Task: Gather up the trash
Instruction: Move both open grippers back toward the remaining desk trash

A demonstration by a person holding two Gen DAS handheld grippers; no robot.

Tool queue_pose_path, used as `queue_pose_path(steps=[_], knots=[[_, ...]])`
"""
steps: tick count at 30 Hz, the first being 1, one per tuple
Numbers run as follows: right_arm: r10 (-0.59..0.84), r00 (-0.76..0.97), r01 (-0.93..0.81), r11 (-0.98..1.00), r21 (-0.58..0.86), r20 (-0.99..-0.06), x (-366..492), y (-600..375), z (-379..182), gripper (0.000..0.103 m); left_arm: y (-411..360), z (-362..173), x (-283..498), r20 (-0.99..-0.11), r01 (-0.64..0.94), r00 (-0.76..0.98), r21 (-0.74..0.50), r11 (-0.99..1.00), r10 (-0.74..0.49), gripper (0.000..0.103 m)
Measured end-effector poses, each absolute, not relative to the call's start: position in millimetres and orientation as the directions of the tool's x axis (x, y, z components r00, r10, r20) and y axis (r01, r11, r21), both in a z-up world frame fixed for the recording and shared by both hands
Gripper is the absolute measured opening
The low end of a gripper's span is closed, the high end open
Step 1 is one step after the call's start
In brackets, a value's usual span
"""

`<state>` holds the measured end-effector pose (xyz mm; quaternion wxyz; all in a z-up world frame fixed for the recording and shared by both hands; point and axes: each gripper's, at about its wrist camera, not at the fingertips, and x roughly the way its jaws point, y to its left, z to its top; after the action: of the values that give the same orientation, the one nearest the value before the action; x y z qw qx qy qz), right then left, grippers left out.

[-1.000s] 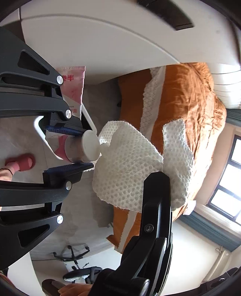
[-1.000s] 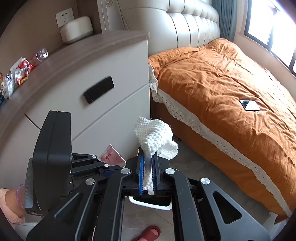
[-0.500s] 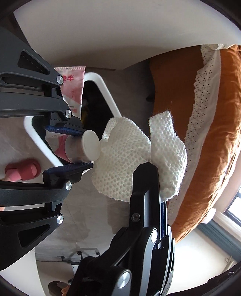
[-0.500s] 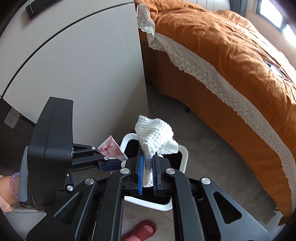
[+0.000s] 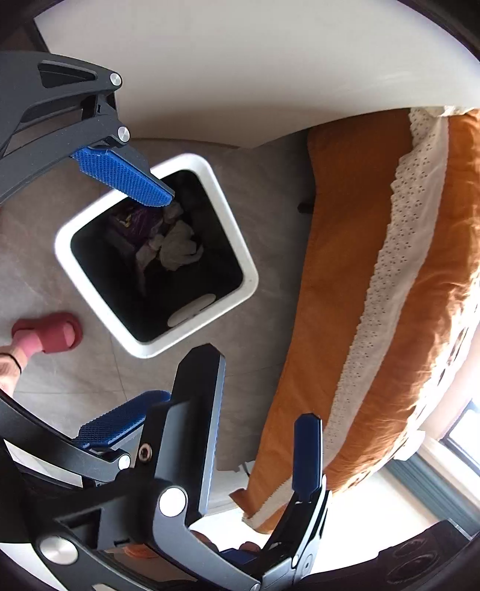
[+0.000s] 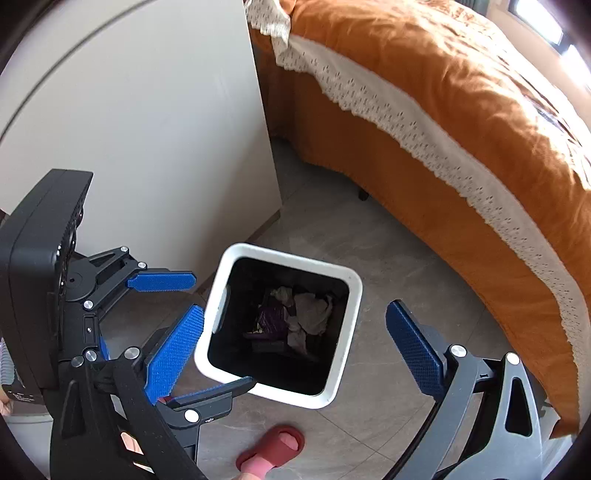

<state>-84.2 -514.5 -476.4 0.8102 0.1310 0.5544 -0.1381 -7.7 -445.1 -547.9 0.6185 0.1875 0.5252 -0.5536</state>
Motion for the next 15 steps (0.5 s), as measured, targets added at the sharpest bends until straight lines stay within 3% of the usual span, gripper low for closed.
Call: queue_pose_path(steps=[8,15], knots=[[-0.139,0.429,0.384,0.922,0.041,-0.893,-96,-495,-370,0.098,-417,-435,-13,-0.821,0.87,-0.081,-0.335,0.363,-0.565,0.098],[-0.218,0.591,0.405,0.913,0.052,-0.776,-111,-470,-236,0.098,-381,-304,-34,-0.759,0.892,0.06,-0.25,0.377,-0.648,0.098]])
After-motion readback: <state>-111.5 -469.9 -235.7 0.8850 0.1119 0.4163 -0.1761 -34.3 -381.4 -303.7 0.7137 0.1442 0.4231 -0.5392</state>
